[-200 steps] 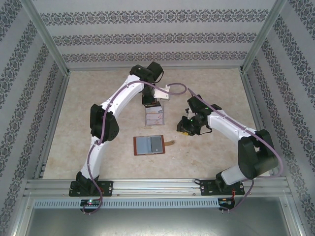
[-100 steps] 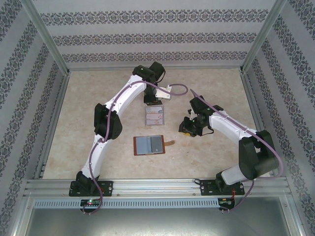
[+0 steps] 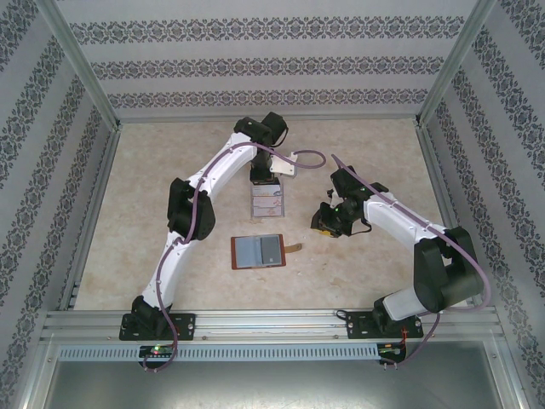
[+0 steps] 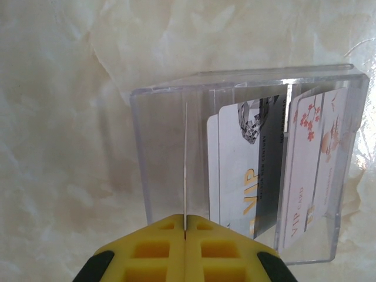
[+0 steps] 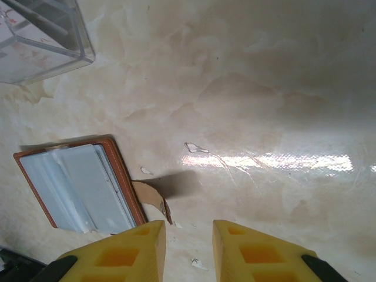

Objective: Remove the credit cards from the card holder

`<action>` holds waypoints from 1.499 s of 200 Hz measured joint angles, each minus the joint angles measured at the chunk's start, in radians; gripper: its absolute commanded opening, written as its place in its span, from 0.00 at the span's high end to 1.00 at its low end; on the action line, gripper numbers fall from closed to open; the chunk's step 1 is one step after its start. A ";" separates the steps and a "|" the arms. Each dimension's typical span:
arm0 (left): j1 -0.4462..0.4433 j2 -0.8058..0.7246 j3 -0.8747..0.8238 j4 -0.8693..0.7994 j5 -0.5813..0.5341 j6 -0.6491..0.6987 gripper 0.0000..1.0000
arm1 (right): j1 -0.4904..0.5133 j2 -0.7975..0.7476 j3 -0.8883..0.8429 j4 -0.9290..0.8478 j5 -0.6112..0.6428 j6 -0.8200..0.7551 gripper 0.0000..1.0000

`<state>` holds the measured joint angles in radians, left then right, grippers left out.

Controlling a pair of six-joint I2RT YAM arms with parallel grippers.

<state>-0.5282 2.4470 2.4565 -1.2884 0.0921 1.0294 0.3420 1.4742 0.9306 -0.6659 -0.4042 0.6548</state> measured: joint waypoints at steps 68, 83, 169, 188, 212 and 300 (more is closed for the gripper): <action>0.013 0.000 0.031 0.071 -0.064 -0.028 0.66 | 0.000 0.000 0.000 0.000 0.000 0.000 0.71; 0.018 0.000 0.032 0.074 -0.073 -0.032 0.66 | 0.000 0.000 0.000 0.000 0.000 0.000 0.71; 0.020 0.000 0.032 0.106 -0.077 -0.196 0.74 | 0.003 0.002 0.003 0.003 0.000 0.003 0.71; 0.020 0.000 0.032 0.124 -0.074 -0.298 0.76 | 0.015 0.013 0.008 0.006 -0.001 0.003 0.71; 0.020 -0.002 0.032 0.138 -0.074 -0.459 0.77 | 0.031 0.033 0.017 0.013 -0.003 0.004 0.71; 0.057 -0.109 -0.095 0.169 0.016 -1.019 0.77 | 0.088 0.095 0.053 0.042 -0.008 0.004 0.71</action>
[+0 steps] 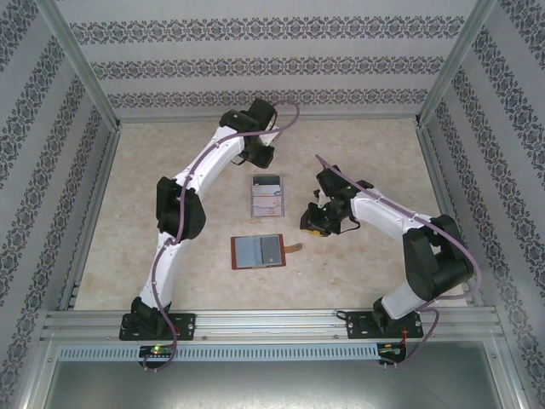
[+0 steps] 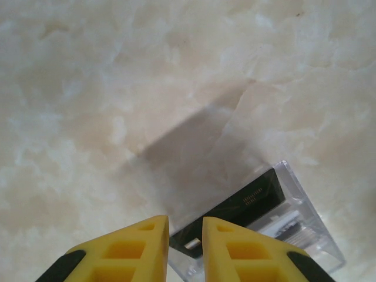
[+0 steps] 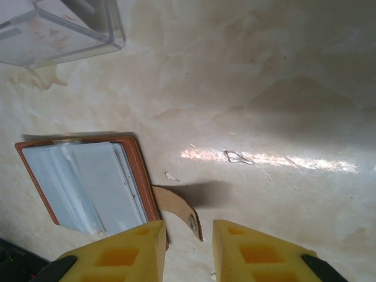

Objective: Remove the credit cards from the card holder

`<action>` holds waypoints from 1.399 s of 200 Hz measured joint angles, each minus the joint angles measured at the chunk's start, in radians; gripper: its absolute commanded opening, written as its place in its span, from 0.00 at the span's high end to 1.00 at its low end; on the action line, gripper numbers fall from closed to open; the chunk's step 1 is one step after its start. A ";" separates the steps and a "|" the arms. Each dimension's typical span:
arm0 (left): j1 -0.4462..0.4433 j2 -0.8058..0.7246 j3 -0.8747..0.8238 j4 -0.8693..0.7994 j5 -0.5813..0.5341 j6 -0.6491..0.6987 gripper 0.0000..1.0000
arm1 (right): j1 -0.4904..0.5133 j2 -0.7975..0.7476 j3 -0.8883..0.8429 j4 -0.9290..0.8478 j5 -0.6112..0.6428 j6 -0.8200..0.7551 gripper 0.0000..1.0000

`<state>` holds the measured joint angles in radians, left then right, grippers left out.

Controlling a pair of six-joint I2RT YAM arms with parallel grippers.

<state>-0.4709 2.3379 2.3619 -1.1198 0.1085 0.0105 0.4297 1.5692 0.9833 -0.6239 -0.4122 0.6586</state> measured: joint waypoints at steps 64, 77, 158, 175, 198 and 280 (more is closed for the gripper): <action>0.004 -0.249 -0.417 0.219 0.138 -0.268 0.77 | 0.026 0.032 0.032 0.008 -0.013 0.000 0.71; 0.004 -0.293 -0.479 0.258 0.158 -0.318 0.77 | 0.033 0.043 0.043 0.014 -0.018 0.000 0.71; 0.001 -0.522 -0.918 0.446 0.265 -0.607 0.80 | 0.106 0.143 0.086 0.046 -0.057 0.000 0.72; -0.001 -0.562 -0.993 0.472 0.277 -0.644 0.80 | 0.127 0.161 0.086 0.053 -0.063 0.004 0.72; -0.014 -0.603 -1.053 0.486 0.291 -0.679 0.80 | 0.158 0.179 0.086 0.060 -0.069 0.015 0.72; -0.093 -0.621 -1.190 0.595 0.348 -0.779 0.82 | 0.182 0.193 0.021 0.102 -0.068 0.027 0.73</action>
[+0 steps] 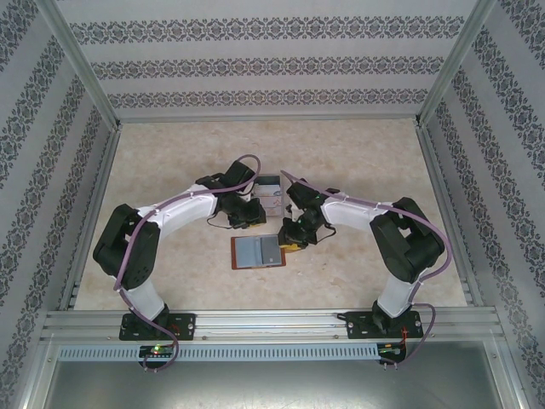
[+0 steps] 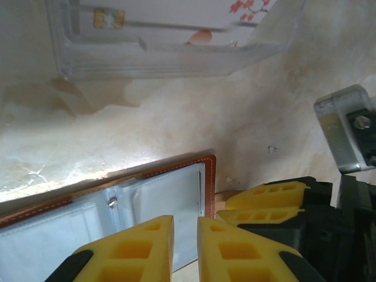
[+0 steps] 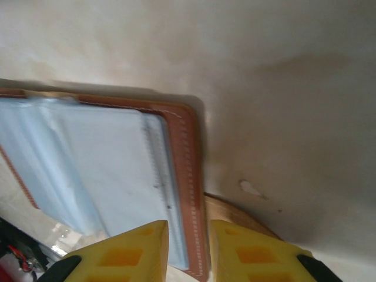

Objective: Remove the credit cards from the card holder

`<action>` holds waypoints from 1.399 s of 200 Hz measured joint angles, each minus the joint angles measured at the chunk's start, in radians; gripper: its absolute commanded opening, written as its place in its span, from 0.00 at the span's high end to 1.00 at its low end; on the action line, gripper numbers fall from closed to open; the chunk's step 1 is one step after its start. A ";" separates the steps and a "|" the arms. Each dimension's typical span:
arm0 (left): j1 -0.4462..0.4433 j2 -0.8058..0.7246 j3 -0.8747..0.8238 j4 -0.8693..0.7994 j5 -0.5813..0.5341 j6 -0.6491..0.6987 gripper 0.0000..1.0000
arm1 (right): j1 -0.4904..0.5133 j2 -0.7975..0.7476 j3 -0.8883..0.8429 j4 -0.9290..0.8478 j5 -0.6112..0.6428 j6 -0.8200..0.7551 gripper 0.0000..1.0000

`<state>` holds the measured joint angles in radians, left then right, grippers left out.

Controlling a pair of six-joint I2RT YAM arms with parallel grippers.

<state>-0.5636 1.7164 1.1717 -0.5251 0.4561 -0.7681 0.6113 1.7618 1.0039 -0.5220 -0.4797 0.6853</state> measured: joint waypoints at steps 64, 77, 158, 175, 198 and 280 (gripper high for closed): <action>-0.060 0.000 -0.006 0.052 0.016 -0.033 0.84 | 0.000 0.000 -0.034 0.015 0.030 0.000 0.74; -0.074 0.001 -0.020 0.065 0.020 -0.043 0.84 | 0.000 -0.006 -0.042 0.024 0.030 0.001 0.74; -0.149 0.040 -0.111 0.132 0.042 -0.119 0.83 | 0.000 -0.012 -0.055 0.042 0.029 0.016 0.75; -0.151 0.061 -0.112 0.148 0.046 -0.129 0.82 | 0.000 -0.014 -0.058 0.045 0.029 0.016 0.75; -0.158 0.092 -0.112 0.167 0.054 -0.140 0.81 | 0.000 -0.015 -0.059 0.046 0.029 0.016 0.75; -0.164 0.108 -0.099 0.129 0.021 -0.130 0.83 | 0.002 -0.026 -0.072 0.063 0.033 0.019 0.74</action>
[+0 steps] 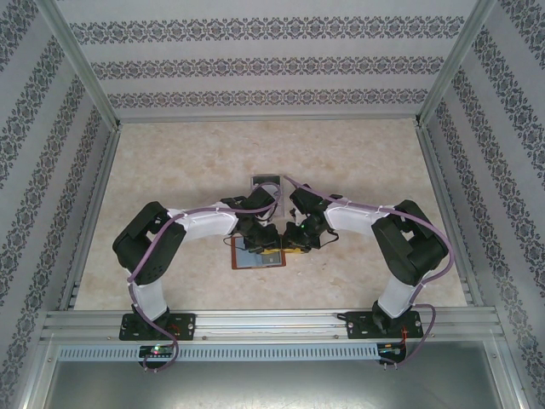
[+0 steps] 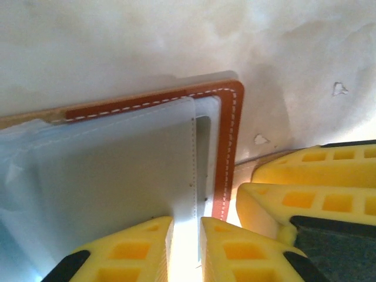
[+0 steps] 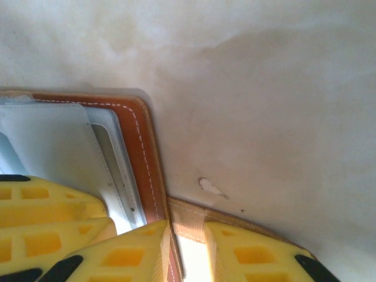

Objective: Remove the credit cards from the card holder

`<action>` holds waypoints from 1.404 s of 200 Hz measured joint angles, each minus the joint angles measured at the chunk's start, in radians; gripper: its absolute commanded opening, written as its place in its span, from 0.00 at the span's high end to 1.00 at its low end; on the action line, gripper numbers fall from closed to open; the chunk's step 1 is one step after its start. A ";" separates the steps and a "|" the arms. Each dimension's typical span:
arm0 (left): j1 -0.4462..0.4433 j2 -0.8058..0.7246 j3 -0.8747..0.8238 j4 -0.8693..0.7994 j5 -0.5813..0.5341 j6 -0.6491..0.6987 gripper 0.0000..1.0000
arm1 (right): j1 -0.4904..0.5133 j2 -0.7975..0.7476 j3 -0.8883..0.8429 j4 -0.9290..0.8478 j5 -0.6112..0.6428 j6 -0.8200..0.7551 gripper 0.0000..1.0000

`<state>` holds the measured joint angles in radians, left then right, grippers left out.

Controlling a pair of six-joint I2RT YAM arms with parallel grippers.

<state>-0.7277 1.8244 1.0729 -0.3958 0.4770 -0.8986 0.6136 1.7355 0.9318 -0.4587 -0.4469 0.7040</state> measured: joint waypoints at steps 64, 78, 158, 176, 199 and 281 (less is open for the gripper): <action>0.000 -0.031 0.000 -0.075 -0.077 0.019 0.94 | 0.000 -0.002 -0.001 0.001 -0.003 0.000 0.73; 0.000 -0.033 -0.001 -0.083 -0.086 0.020 0.95 | 0.000 -0.005 -0.001 0.001 -0.003 0.000 0.73; 0.000 -0.070 -0.018 -0.091 -0.097 0.023 1.00 | 0.026 -0.012 0.002 0.031 -0.045 0.045 0.74; 0.000 -0.077 -0.022 -0.091 -0.097 0.023 1.00 | 0.039 -0.009 0.010 0.047 -0.063 0.055 0.74; 0.000 -0.081 -0.028 -0.092 -0.098 0.023 1.00 | 0.048 0.007 0.022 0.067 -0.078 0.060 0.74; 0.000 -0.081 -0.030 -0.101 -0.116 0.023 1.00 | 0.050 0.026 0.024 0.075 -0.079 0.061 0.74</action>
<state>-0.7277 1.7435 1.0428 -0.4973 0.3607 -0.8753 0.6640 1.7618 0.9554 -0.3836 -0.5255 0.7647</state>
